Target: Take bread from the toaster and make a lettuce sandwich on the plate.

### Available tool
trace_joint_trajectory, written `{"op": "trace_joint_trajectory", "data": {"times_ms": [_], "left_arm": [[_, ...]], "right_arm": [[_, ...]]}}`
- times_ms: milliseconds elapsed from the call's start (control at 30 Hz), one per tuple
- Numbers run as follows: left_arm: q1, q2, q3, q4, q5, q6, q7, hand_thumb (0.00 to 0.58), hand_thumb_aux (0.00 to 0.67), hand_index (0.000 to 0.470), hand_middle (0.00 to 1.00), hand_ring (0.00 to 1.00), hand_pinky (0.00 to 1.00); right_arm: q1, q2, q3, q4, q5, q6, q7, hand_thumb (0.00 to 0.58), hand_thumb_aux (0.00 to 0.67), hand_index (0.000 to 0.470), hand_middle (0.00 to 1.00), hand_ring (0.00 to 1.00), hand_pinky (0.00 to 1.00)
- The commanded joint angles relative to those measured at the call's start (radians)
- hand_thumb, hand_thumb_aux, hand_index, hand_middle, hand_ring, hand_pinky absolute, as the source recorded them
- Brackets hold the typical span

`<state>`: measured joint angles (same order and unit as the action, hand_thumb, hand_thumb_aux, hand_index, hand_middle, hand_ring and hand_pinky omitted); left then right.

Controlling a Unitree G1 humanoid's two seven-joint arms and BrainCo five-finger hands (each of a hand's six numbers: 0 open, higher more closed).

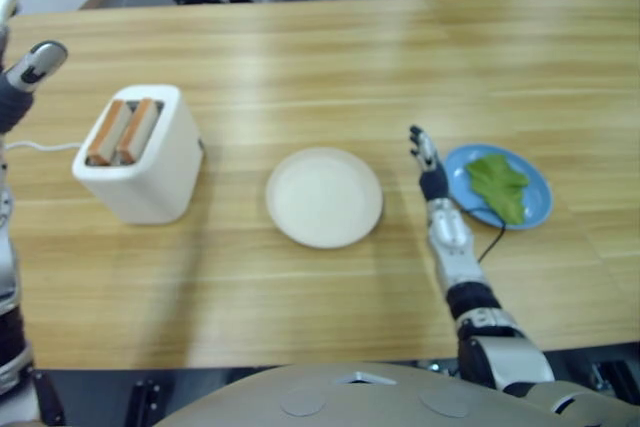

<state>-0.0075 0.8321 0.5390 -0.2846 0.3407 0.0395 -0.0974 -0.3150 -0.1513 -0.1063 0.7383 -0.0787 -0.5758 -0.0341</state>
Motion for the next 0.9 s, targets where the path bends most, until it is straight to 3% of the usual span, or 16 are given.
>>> {"op": "trace_joint_trajectory", "data": {"times_ms": [33,367,900], "left_arm": [[0.025,0.064,-0.145,0.199,0.287,0.136,0.059,0.000,0.000,0.000,0.00,0.00,0.00],[-0.006,0.054,-0.333,0.329,0.423,0.283,0.034,0.000,0.000,0.000,0.00,0.00,0.00],[-0.044,0.062,-0.464,0.374,0.476,0.354,0.005,0.000,0.000,0.000,0.00,0.00,0.00]], "right_arm": [[0.007,0.001,0.009,-0.012,0.013,0.017,0.017,0.000,0.000,0.000,0.00,0.00,0.00],[0.030,-0.002,0.003,-0.035,0.024,0.024,0.029,0.000,0.000,0.000,0.00,0.00,0.00],[0.057,0.000,0.004,-0.075,0.024,0.050,0.034,0.000,0.000,0.000,0.00,0.00,0.00]]}}
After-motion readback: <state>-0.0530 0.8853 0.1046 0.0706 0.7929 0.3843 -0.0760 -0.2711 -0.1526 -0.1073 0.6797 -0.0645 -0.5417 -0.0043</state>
